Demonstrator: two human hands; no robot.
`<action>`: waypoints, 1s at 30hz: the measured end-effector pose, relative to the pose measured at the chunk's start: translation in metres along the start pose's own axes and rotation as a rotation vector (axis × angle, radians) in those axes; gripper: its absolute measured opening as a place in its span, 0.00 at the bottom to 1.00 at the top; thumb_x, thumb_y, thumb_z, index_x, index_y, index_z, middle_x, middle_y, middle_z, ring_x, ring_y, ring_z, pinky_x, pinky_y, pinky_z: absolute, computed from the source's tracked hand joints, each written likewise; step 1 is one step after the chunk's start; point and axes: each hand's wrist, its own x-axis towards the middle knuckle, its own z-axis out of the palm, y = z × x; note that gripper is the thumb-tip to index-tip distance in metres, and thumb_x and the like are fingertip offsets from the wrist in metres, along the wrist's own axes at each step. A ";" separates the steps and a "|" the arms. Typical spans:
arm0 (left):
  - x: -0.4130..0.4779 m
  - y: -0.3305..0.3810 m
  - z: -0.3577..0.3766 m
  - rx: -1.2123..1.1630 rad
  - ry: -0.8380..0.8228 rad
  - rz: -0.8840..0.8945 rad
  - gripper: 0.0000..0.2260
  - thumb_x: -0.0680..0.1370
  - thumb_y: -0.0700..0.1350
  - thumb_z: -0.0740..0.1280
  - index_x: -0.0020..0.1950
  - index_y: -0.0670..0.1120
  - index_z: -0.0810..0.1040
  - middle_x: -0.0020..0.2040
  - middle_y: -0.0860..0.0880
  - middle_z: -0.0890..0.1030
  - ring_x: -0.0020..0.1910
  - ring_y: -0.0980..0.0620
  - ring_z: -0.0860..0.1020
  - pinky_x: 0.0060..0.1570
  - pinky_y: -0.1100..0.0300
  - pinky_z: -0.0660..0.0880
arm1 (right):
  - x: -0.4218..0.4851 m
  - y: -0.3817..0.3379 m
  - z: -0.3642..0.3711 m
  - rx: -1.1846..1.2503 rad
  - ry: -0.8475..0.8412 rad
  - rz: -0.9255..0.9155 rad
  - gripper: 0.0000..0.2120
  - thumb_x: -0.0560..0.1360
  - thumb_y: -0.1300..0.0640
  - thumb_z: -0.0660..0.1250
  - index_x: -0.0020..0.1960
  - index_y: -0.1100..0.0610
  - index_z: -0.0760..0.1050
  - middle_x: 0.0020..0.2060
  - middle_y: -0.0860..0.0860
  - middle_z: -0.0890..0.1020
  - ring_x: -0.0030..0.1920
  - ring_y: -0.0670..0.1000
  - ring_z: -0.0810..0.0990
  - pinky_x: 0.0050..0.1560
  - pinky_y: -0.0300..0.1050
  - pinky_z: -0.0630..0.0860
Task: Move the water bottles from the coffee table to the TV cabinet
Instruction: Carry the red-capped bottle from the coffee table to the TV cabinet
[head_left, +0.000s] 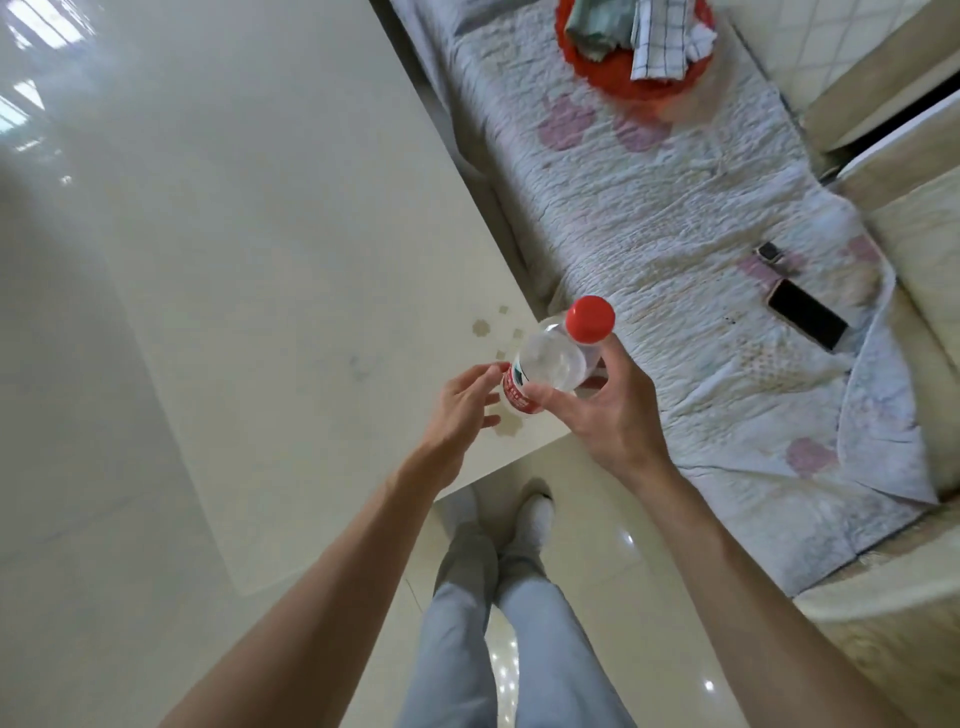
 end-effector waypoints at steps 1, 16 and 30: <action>-0.014 0.008 -0.001 -0.046 -0.001 0.022 0.10 0.83 0.47 0.61 0.57 0.49 0.81 0.54 0.49 0.84 0.55 0.47 0.81 0.59 0.46 0.76 | -0.005 -0.017 -0.005 -0.004 0.001 -0.018 0.34 0.64 0.39 0.77 0.66 0.48 0.72 0.55 0.44 0.81 0.55 0.45 0.80 0.54 0.42 0.79; -0.161 0.074 -0.033 -0.359 0.327 0.240 0.10 0.82 0.44 0.62 0.51 0.45 0.82 0.50 0.46 0.85 0.52 0.44 0.82 0.55 0.48 0.79 | -0.058 -0.178 -0.032 0.008 -0.061 -0.310 0.36 0.64 0.40 0.78 0.66 0.54 0.71 0.56 0.47 0.81 0.52 0.46 0.81 0.49 0.38 0.80; -0.286 0.012 -0.034 -0.701 0.647 0.310 0.13 0.82 0.44 0.59 0.56 0.41 0.81 0.57 0.41 0.82 0.56 0.41 0.81 0.56 0.48 0.80 | -0.136 -0.229 -0.005 -0.106 -0.404 -0.680 0.36 0.66 0.41 0.76 0.66 0.58 0.71 0.59 0.51 0.81 0.51 0.49 0.81 0.52 0.45 0.81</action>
